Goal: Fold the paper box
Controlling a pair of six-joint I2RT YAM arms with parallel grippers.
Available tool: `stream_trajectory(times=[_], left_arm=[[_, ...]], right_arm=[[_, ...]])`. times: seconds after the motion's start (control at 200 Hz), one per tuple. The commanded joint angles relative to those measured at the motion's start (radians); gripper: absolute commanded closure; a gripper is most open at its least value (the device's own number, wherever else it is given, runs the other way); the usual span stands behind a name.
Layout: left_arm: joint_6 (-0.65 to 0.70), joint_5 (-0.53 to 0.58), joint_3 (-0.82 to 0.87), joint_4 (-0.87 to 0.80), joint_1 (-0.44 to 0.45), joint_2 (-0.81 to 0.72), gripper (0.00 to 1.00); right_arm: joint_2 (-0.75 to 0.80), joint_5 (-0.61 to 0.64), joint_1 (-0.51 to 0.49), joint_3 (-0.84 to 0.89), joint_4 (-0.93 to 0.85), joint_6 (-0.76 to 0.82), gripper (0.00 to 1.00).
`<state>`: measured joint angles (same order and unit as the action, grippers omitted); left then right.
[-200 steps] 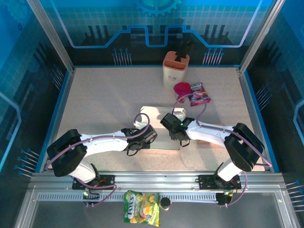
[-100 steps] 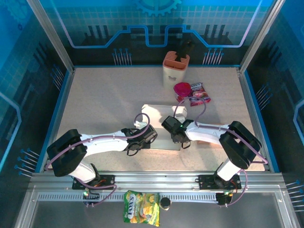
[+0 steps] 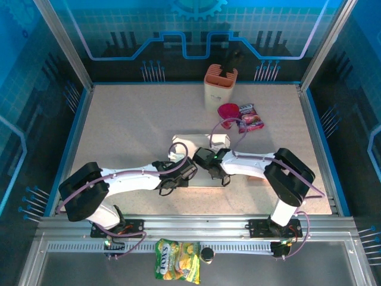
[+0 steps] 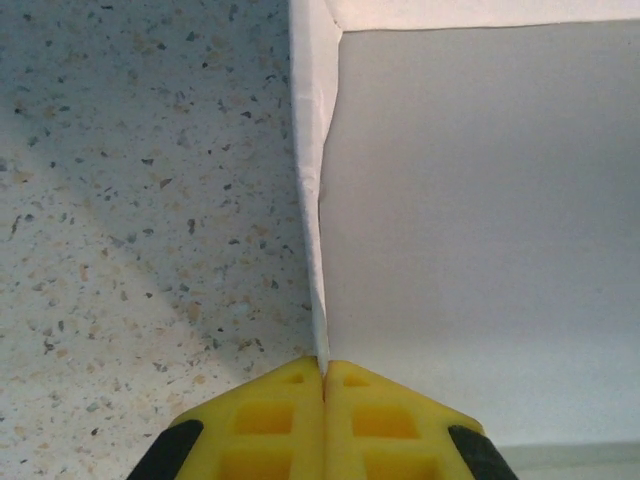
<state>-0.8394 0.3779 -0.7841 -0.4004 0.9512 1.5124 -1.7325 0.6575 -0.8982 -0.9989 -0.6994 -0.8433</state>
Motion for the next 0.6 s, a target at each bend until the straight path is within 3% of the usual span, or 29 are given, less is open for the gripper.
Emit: stream_trajectory(times=[0.0,0.225,0.435,0.595], left_arm=[[-0.014,0.024,-0.012,-0.012,0.0,-0.017,1.0],[-0.032,0.048,0.001,-0.023,0.0,-0.03,1.0],[-0.053,0.067,0.019,-0.016,-0.021,-0.047,1.0],[-0.045,0.087,0.002,-0.045,-0.034,-0.058,1.0]], right_arm=[[-0.054,0.095,-0.034,-0.062,-0.145,-0.028,1.0],[-0.006,-0.032,-0.027,0.004,0.034,0.046,1.0],[0.127,-0.156,-0.008,0.062,0.149,0.13,0.68],[0.267,-0.204,0.007,0.081,0.127,0.184,0.52]])
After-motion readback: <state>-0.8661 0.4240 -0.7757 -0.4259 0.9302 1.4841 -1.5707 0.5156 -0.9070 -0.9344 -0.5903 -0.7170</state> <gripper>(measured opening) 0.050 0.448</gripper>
